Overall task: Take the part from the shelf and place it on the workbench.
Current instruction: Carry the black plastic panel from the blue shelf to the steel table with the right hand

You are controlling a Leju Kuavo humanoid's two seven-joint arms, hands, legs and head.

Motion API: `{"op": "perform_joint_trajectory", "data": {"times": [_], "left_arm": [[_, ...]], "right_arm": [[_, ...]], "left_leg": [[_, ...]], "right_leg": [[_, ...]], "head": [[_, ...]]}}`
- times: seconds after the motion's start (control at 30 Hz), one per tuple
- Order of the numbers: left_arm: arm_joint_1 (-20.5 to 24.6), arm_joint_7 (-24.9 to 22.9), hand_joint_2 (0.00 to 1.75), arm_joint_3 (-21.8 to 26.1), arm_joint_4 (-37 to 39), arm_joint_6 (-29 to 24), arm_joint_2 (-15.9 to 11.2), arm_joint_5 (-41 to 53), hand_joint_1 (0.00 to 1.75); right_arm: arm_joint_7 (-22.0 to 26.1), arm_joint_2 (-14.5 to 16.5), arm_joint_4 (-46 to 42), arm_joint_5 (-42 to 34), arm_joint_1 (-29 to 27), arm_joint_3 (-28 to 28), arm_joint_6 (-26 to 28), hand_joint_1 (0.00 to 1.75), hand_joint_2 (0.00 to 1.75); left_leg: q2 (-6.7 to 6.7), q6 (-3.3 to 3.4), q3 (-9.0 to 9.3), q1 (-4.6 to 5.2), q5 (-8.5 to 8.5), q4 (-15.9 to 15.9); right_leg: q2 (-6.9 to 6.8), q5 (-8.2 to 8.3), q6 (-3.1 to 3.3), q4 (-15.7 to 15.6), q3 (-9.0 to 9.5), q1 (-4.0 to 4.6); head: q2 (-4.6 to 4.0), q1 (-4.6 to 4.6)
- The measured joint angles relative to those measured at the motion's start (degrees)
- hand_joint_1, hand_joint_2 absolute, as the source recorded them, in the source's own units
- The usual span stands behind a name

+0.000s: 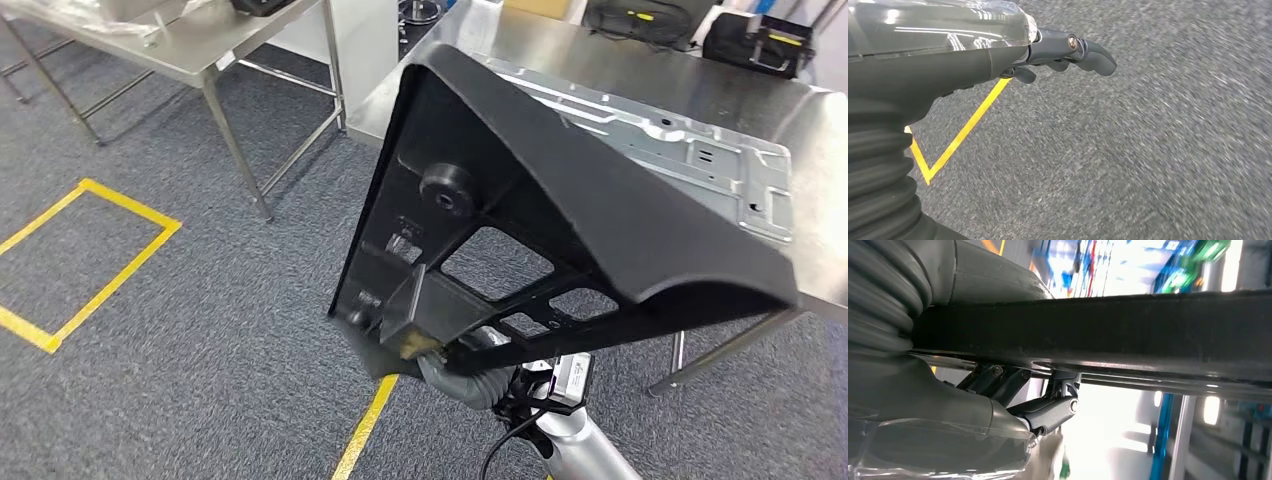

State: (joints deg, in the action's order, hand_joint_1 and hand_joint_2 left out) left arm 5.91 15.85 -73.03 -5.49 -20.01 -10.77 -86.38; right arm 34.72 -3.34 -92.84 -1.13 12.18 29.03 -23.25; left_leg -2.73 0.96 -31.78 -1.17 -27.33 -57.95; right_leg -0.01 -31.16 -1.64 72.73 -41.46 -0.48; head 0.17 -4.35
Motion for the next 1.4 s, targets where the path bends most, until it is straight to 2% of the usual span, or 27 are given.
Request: {"op": "perform_joint_trajectory", "data": {"times": [0.03, 0.1, 0.17, 0.23, 0.3, 0.37, 0.43, 0.47, 0.5, 0.53, 0.6, 0.67, 0.73, 0.77, 0.83, 0.87, 0.9, 0.93, 0.97, 1.0, 1.03, 1.1, 1.17, 1.2, 1.27, 1.33, 1.4], "left_arm": [[0.07, -0.08, 1.75, -0.03, 0.00, -0.03, 0.17, -0.01, 0.00], [0.14, -0.15, 1.75, -0.05, 0.00, -0.09, 0.51, -0.02, 0.00], [0.12, -0.19, 1.75, -0.06, 0.00, -0.17, 0.73, -0.02, 0.00], [0.20, -0.21, 1.75, -0.06, 0.00, -0.21, 0.83, -0.02, 0.00], [0.37, -0.20, 1.75, -0.06, 0.00, -0.20, 0.90, -0.02, 0.00], [0.27, -0.15, 1.75, -0.06, 0.00, -0.19, 0.94, -0.02, 0.00], [-0.10, -0.02, 1.75, -0.02, 0.00, -0.19, 1.02, -0.02, 0.00], [-0.25, 0.11, 1.75, 0.07, 0.00, -0.19, 1.14, -0.02, 0.00], [-0.33, 0.29, 1.75, 0.22, 0.00, -0.19, 1.29, -0.02, 0.00], [-0.35, 0.50, 1.75, 0.44, 0.00, -0.20, 1.43, -0.02, 0.00], [-0.31, 0.86, 1.75, 0.92, -0.01, -0.22, 1.66, -0.02, 0.00], [-0.25, 1.08, 1.75, 1.27, -0.01, -0.23, 1.82, -0.02, 0.00], [-0.11, 1.15, 1.75, 1.51, -0.01, -0.22, 2.00, -0.02, 0.00], [0.03, 1.15, 1.75, 1.62, -0.03, -0.20, 2.11, -0.02, 0.00], [0.27, 1.15, 1.75, 1.76, -0.07, -0.11, 2.28, -0.02, 0.00], [0.27, 1.15, 1.75, 1.80, -0.09, -0.05, 2.32, -0.02, 0.00], [0.17, 1.16, 1.75, 1.81, -0.09, 0.01, 2.32, -0.02, 0.00], [0.06, 1.16, 1.75, 1.82, -0.09, 0.08, 2.33, -0.02, 0.00], [0.00, 1.16, 1.75, 1.82, -0.09, 0.14, 2.33, -0.02, 0.00], [0.01, 1.17, 1.75, 1.82, -0.09, 0.22, 2.33, -0.02, 0.00], [0.06, 1.20, 1.75, 1.82, -0.09, 0.30, 2.33, -0.02, 0.00], [0.18, 1.28, 1.75, 1.82, -0.09, 0.46, 2.35, -0.02, 0.00], [0.25, 1.44, 1.75, 1.82, -0.09, 0.63, 2.34, -0.02, 0.00], [0.28, 1.55, 1.75, 1.82, -0.09, 0.74, 2.34, -0.02, 0.00], [0.46, 1.76, 1.75, 1.82, -0.09, 0.96, 2.35, -0.02, 0.00], [0.61, 1.85, 1.75, 1.81, -0.09, 1.11, 2.35, -0.02, 0.00], [0.45, 1.85, 1.75, 1.80, -0.09, 1.16, 2.33, -0.02, 0.00]], "right_arm": [[-0.25, 0.00, 0.08, -0.55, 0.23, 0.24, -0.67, 1.75, 1.75], [-0.49, -0.01, 0.13, -1.12, 0.89, 0.55, -1.24, 1.75, 1.75], [-0.58, -0.03, 0.17, -1.42, 1.42, 0.73, -1.45, 1.75, 1.75], [-0.64, -0.06, 0.25, -1.51, 1.59, 0.85, -1.47, 1.75, 1.75], [-0.70, -0.07, 0.37, -1.62, 1.79, 0.94, -1.59, 1.75, 1.75], [-0.82, -0.09, 0.55, -2.01, 2.11, 1.04, -2.18, 1.75, 1.75], [-0.96, -0.24, 0.93, -2.65, 2.26, 1.14, -3.23, 1.75, 1.75], [-0.98, -0.42, 1.21, -3.00, 2.28, 1.17, -3.78, 1.75, 1.75], [-0.96, -0.64, 1.53, -3.31, 2.36, 1.19, -4.26, 1.75, 1.75], [-0.91, -0.87, 1.84, -3.58, 2.51, 1.20, -4.67, 1.75, 1.75], [-0.69, -1.27, 2.37, -3.99, 2.98, 1.20, -5.26, 1.75, 1.75], [-0.51, -1.61, 2.76, -4.27, 3.41, 1.22, -5.54, 1.75, 1.75], [-0.48, -2.07, 2.96, -4.46, 3.59, 1.26, -5.58, 1.75, 1.75], [-0.48, -2.38, 2.99, -4.57, 3.59, 1.27, -5.58, 1.75, 1.75], [-0.48, -3.09, 2.99, -4.77, 3.63, 1.24, -5.55, 1.75, 1.75], [-0.46, -3.38, 3.00, -4.85, 3.61, 1.23, -5.50, 1.75, 1.75], [-0.44, -3.61, 3.01, -4.93, 3.55, 1.22, -5.45, 1.75, 1.75], [-0.39, -3.77, 3.03, -5.00, 3.40, 1.22, -5.40, 1.75, 1.75], [-0.33, -3.96, 3.08, -5.06, 3.24, 1.21, -5.36, 1.75, 1.75], [-0.28, -4.15, 3.12, -5.09, 3.11, 1.20, -5.34, 1.75, 1.75], [-0.21, -4.31, 3.15, -5.10, 3.04, 1.17, -5.31, 1.75, 1.75], [-0.09, -4.49, 3.19, -5.13, 3.08, 1.05, -5.28, 1.75, 1.75], [0.05, -4.54, 3.18, -5.18, 3.17, 0.94, -5.26, 1.75, 1.75], [0.12, -4.60, 3.18, -5.19, 3.16, 0.91, -5.23, 1.75, 1.75], [0.24, -4.78, 3.18, -5.19, 2.99, 0.86, -5.03, 1.75, 1.75], [0.44, -4.89, 3.17, -5.19, 2.88, 0.79, -4.73, 1.75, 1.75], [0.67, -4.90, 3.17, -5.16, 2.76, 0.78, -4.60, 1.75, 1.75]], "left_leg": [[-0.57, -0.10, 0.18, 0.02, -0.12, 0.00], [-1.63, -0.49, 0.58, 0.21, -0.44, -0.01], [-2.66, -1.03, 0.81, 0.45, -0.68, 0.00], [-3.62, -1.64, 1.00, 0.51, -0.91, 0.09], [-2.12, -2.17, 0.58, 0.33, -2.17, -1.41], [0.85, -2.46, -1.95, 0.08, -5.33, -7.14], [2.05, -2.63, -5.59, 0.00, -8.15, -14.41], [2.17, -2.67, -6.60, 0.00, -8.11, -16.05], [2.23, -2.65, -6.60, 0.00, -6.92, -15.49], [2.44, -2.57, -5.58, -0.02, -4.81, -12.75], [4.07, -2.28, -2.40, -0.07, -1.02, -5.04], [5.33, -1.81, -0.75, 0.04, 0.05, -1.25], [4.81, -1.10, -0.61, 0.23, 0.13, -0.97], [4.32, -0.69, -0.53, 0.22, 0.33, -0.72], [3.29, 0.11, -0.36, 0.03, 0.66, -0.20], [2.72, 0.33, -0.33, 0.07, 0.71, -0.09], [2.15, 0.46, -0.34, 0.10, 0.67, -0.09], [1.54, 0.51, -0.36, 0.14, 0.61, -0.11], [0.88, 0.51, -0.36, 0.15, 0.55, -0.12], [0.25, 0.47, -0.32, 0.15, 0.46, -0.13], [-0.36, 0.39, -0.21, 0.15, 0.35, -0.13], [-1.46, 0.03, 0.18, 0.27, 0.04, -0.14], [-2.45, -0.53, 0.53, 0.51, -0.28, -0.13], [-2.97, -0.83, 0.67, 0.61, -0.39, -0.07], [-3.60, -1.45, 0.92, 0.61, -0.70, -0.03], [-1.53, -1.96, 0.27, 0.45, -2.25, -2.00], [1.35, -2.25, -2.71, 0.26, -5.78, -8.56]], "right_leg": [[-0.63, 2.09, 0.20, -3.67, 1.90, 0.06], [-3.31, 4.95, 0.91, -11.58, 5.96, 0.66], [-4.50, 5.33, 1.50, -14.55, 7.25, 1.30], [-3.11, 5.59, 1.96, -14.80, 7.13, 1.24], [-1.87, 5.92, 2.60, -15.27, 7.31, 0.83], [-0.65, 6.07, 3.11, -15.50, 7.41, 0.62], [0.77, 6.09, 3.28, -15.44, 7.40, 0.67], [1.58, 6.08, 3.28, -15.36, 7.40, 0.72], [2.36, 6.07, 3.27, -15.24, 7.42, 0.74], [3.13, 6.03, 3.20, -15.08, 7.43, 0.74], [4.47, 5.86, 2.87, -14.58, 7.30, 0.74], [5.58, 5.85, 2.24, -14.23, 6.91, 0.64], [6.44, 6.07, 1.45, -14.31, 6.57, 0.48], [5.97, 5.96, 1.09, -14.14, 6.46, 0.48], [3.38, 4.20, 0.43, -11.50, 5.24, 0.62], [1.80, 2.53, 0.20, -8.54, 3.87, 0.55], [0.90, 0.70, -0.01, -4.84, 2.05, 0.43], [0.57, -0.70, -0.18, -1.27, 0.27, 0.25], [0.42, -1.16, -0.30, 0.91, -0.85, 0.11], [0.28, -0.59, -0.34, 1.11, -0.97, 0.00], [-0.04, 1.00, -0.28, -1.10, 0.15, -0.05], [-2.21, 4.51, 0.21, -9.11, 4.37, 0.27], [-3.82, 5.91, 0.89, -14.15, 6.88, 0.85], [-3.74, 5.78, 1.14, -14.66, 7.00, 1.08], [-2.38, 6.05, 1.67, -14.94, 6.94, 0.93], [-1.22, 6.34, 2.35, -15.40, 7.15, 0.50], [0.01, 6.41, 2.78, -15.54, 7.26, 0.30]], "head": [[0.00, 0.00], [0.00, -0.01], [0.00, -0.01], [0.00, -0.01], [0.00, -0.02], [0.00, -0.02], [0.00, -0.02], [0.00, -0.02], [0.00, -0.02], [0.00, -0.02], [0.00, -0.02], [0.00, -0.02], [0.00, -0.02], [0.00, -0.02], [0.00, -0.01], [0.00, 0.00], [0.00, 0.00], [0.00, 0.00], [0.00, 0.00], [0.00, 0.00], [0.00, 0.00], [0.00, 0.00], [0.00, 0.00], [0.00, 0.00], [0.00, 0.00], [0.00, -0.01], [0.00, -0.02]]}}
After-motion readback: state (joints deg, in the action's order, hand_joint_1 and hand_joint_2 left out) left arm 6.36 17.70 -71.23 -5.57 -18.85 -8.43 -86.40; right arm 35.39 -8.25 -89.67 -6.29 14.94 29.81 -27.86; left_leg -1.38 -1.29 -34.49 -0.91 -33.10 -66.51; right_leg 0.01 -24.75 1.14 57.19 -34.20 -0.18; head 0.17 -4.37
